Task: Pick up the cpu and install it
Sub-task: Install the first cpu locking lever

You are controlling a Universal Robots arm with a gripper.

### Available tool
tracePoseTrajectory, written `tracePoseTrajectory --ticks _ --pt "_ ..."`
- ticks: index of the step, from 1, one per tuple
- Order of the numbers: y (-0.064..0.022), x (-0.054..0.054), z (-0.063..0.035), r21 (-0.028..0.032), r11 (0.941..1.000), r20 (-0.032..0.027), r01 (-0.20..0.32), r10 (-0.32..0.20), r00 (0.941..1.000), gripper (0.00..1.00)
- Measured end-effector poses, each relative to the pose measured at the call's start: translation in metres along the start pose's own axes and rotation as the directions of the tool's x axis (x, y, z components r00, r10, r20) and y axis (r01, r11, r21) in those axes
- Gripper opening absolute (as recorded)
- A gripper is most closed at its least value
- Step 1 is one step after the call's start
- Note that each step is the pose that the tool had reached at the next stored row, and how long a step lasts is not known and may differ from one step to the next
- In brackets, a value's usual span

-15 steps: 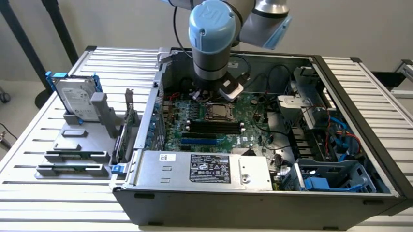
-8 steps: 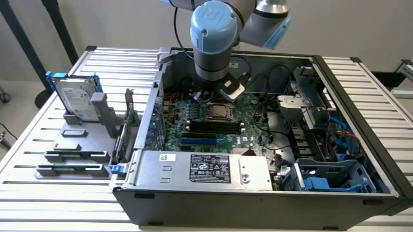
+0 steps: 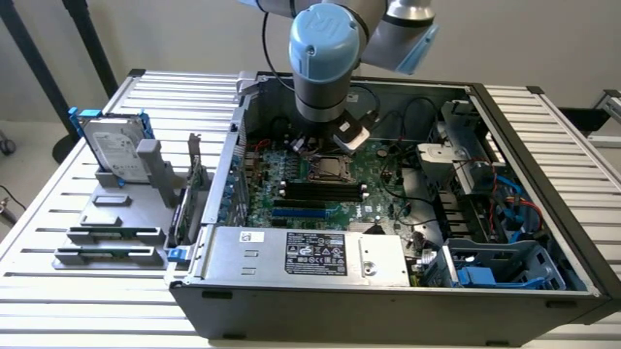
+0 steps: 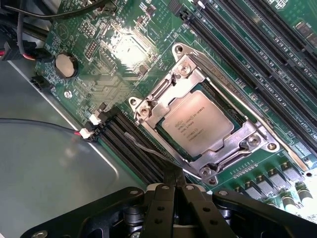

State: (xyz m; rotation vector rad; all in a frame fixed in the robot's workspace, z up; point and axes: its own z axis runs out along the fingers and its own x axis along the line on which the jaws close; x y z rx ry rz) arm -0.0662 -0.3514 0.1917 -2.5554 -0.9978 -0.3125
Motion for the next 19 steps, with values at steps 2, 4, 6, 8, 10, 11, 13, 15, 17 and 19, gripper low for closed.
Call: tracePoseTrajectory --ticks 2,4,6,8,10,11,13,15,17,19 --pt "0.0004 0.0005 0.0004 -0.0012 1.0000 0.0014 0.001 -0.001 1.0000 0.11" --pt "0.0008 0.0010 0.0009 -0.0021 1.0000 0.0026 0.001 -0.001 1.0000 0.11" --pt "0.0013 0.0015 0.0014 -0.0029 1.0000 0.0035 0.001 -0.001 1.0000 0.11" --pt "0.0019 0.0021 0.0018 -0.0037 1.0000 0.0045 0.002 -0.002 1.0000 0.11" --pt "0.0025 0.0026 0.0023 -0.0045 1.0000 0.0056 0.002 -0.002 1.0000 0.11" --pt "0.0028 0.0029 0.0025 -0.0050 1.0000 0.0062 0.003 -0.002 1.0000 0.11" --pt "0.0032 0.0035 0.0029 -0.0061 1.0000 0.0073 0.003 -0.003 1.0000 0.11" --pt "0.0037 0.0041 0.0033 -0.0074 1.0000 0.0088 0.003 -0.003 1.0000 0.11" --pt "0.0042 0.0047 0.0036 -0.0090 1.0000 0.0106 0.004 -0.004 0.9999 0.11" --pt "0.0047 0.0052 0.0039 -0.0106 0.9999 0.0123 0.004 -0.004 0.9999 0.11"
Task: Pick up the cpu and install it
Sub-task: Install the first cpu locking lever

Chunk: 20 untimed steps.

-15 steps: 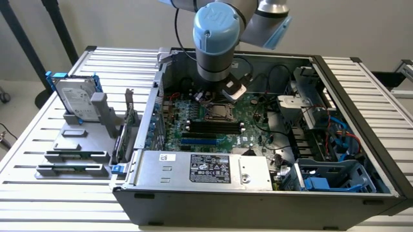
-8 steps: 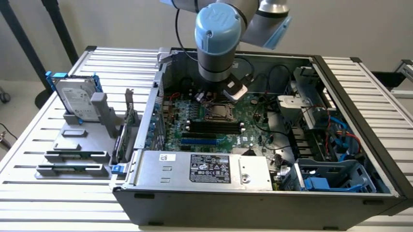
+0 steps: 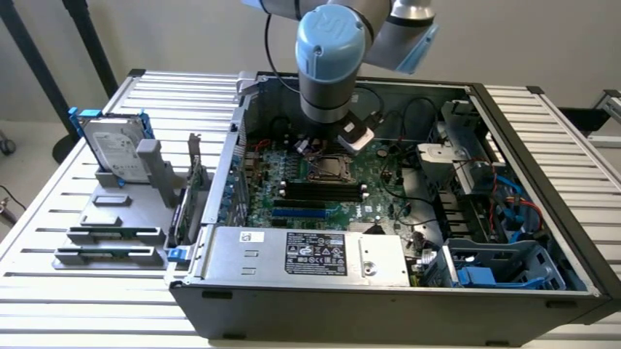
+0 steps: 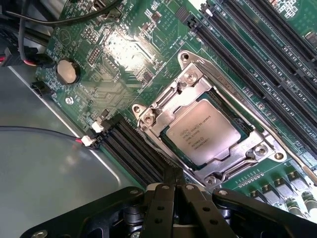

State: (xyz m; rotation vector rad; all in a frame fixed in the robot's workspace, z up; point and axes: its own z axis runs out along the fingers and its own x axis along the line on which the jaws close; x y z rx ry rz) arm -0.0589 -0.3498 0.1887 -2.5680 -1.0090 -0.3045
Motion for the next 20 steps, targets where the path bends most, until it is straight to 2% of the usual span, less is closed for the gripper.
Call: tracePoseTrajectory --ticks 7,20 --pt "0.0022 0.003 0.0009 -0.0036 1.0000 0.0043 0.002 -0.002 1.0000 0.11" --pt "0.0086 0.011 0.0025 -0.0063 1.0000 0.0089 0.005 -0.005 0.9999 0.11"
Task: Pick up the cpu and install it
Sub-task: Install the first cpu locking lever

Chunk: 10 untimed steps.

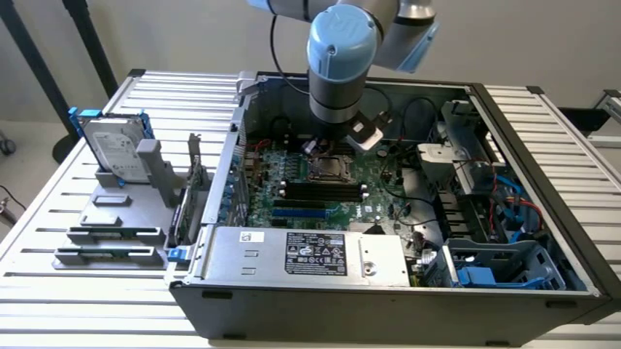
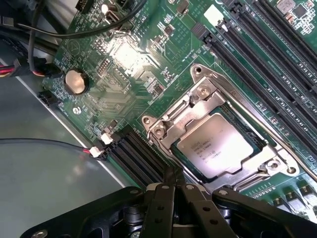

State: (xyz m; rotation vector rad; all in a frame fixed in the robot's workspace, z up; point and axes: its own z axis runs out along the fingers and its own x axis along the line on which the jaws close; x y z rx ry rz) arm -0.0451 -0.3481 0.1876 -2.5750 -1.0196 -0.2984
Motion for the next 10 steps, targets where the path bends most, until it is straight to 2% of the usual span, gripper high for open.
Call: tracePoseTrajectory --ticks 10 --pt "0.0070 0.0082 0.0011 -0.0005 1.0000 0.0018 0.002 -0.002 1.0000 0.11"
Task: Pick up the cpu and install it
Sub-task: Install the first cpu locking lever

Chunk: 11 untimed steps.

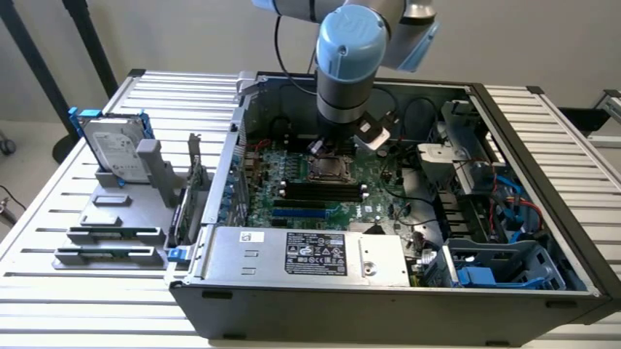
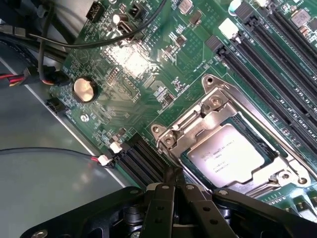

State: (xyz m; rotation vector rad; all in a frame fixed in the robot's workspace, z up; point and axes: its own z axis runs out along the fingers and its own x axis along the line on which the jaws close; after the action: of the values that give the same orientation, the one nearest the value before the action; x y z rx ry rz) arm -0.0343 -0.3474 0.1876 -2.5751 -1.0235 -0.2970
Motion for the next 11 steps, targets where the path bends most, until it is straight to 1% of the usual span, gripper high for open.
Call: tracePoseTrajectory --ticks 5,11 --pt "0.0032 0.0035 0.0003 0.0001 1.0000 0.0006 0.001 -0.001 1.0000 0.11" --pt "0.0052 0.0056 0.0005 0.0011 1.0000 0.0014 0.000 0.000 1.0000 0.11"
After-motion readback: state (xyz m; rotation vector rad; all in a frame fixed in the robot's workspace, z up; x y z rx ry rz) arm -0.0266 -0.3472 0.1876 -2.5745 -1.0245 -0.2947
